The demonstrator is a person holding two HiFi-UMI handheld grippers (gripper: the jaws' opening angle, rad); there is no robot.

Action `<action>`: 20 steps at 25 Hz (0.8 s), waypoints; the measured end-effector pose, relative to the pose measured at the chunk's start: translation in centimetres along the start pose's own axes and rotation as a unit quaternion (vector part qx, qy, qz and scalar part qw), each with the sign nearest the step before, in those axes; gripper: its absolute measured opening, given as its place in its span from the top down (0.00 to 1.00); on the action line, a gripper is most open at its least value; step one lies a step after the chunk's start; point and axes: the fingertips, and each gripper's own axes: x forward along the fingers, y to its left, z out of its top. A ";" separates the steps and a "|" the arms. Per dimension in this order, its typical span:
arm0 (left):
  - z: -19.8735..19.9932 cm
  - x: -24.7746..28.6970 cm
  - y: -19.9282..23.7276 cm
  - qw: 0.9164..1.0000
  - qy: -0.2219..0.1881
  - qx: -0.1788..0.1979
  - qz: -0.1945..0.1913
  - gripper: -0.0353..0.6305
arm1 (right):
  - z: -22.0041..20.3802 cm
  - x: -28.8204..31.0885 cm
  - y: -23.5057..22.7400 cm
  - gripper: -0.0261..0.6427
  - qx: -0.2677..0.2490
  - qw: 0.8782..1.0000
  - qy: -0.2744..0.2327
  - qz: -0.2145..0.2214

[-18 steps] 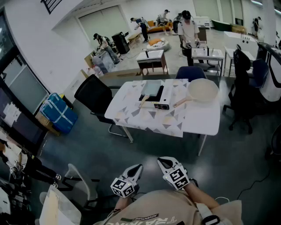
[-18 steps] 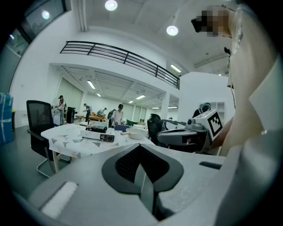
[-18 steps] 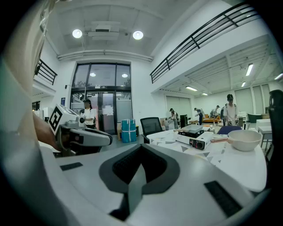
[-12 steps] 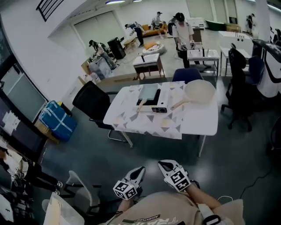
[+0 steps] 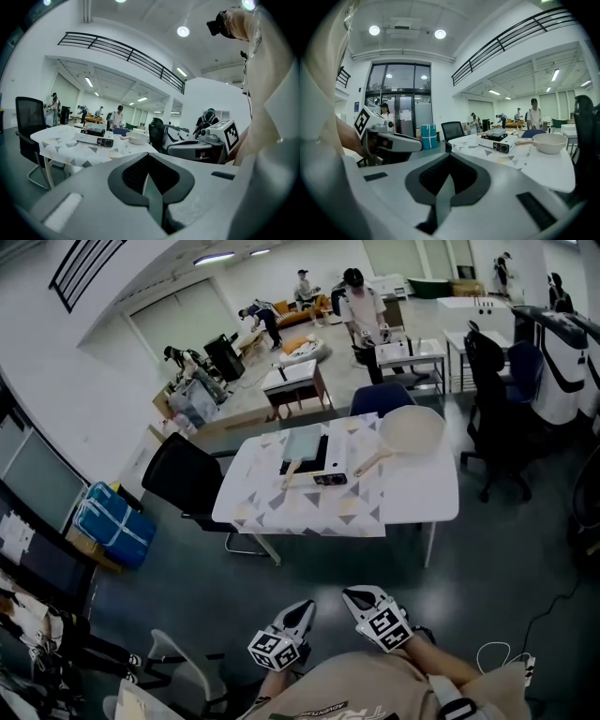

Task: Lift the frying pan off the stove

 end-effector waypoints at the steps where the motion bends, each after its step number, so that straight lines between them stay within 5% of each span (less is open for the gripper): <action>1: -0.1 0.0 0.3 1.000 0.001 -0.003 -0.002 0.95 | 0.0 0.2 0.0 0.97 0.001 1.000 0.001 -0.003; 10: -1.2 -1.1 3.8 0.999 -0.002 -0.036 -0.023 0.95 | 0.6 3.4 1.0 0.97 0.004 1.000 0.009 -0.027; 20: -1.9 0.1 8.7 0.996 -0.012 -0.093 -0.007 0.95 | -0.3 6.4 0.6 0.97 -0.012 0.999 0.048 -0.001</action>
